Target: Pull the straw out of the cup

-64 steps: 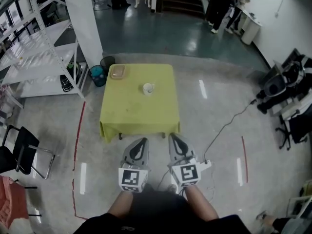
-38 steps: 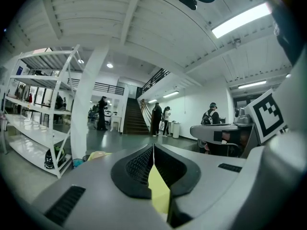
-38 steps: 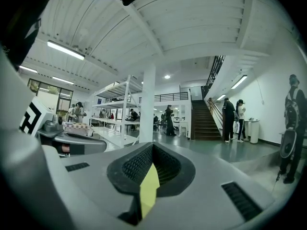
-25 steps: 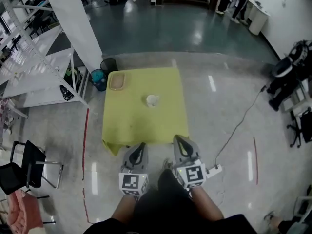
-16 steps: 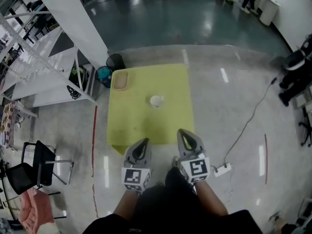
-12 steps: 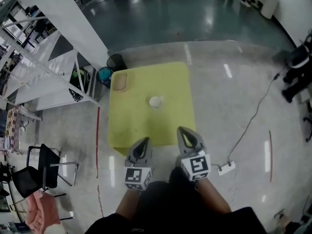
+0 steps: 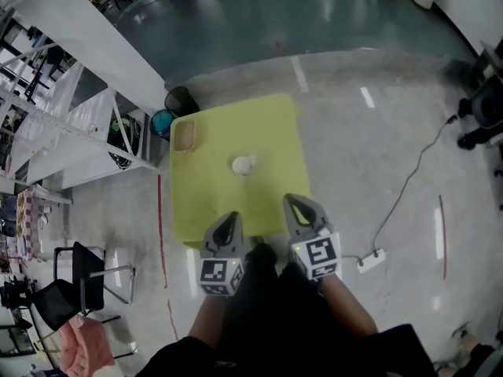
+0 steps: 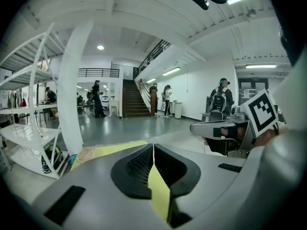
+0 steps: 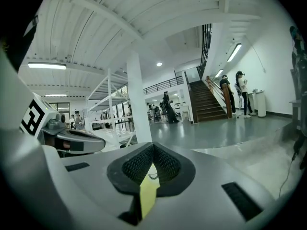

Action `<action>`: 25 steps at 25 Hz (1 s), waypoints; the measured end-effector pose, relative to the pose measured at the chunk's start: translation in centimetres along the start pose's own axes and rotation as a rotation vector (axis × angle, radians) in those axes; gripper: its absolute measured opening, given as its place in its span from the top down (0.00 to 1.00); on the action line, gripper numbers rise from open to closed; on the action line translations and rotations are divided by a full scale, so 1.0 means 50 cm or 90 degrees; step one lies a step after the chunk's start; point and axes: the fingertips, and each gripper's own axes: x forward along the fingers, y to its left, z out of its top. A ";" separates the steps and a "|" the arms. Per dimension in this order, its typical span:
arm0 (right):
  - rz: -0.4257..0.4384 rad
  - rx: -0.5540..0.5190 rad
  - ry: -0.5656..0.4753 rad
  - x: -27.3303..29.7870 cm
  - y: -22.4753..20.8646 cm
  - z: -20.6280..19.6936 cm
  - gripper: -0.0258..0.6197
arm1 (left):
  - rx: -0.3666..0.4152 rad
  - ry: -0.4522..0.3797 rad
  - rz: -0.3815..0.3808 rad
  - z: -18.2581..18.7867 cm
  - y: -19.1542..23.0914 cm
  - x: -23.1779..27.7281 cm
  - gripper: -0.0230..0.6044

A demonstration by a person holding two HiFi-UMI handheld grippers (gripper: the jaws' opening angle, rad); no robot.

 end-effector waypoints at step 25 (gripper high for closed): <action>-0.076 0.081 0.081 0.209 -0.065 -0.095 0.94 | 0.105 0.127 -0.147 -0.077 0.107 0.293 0.89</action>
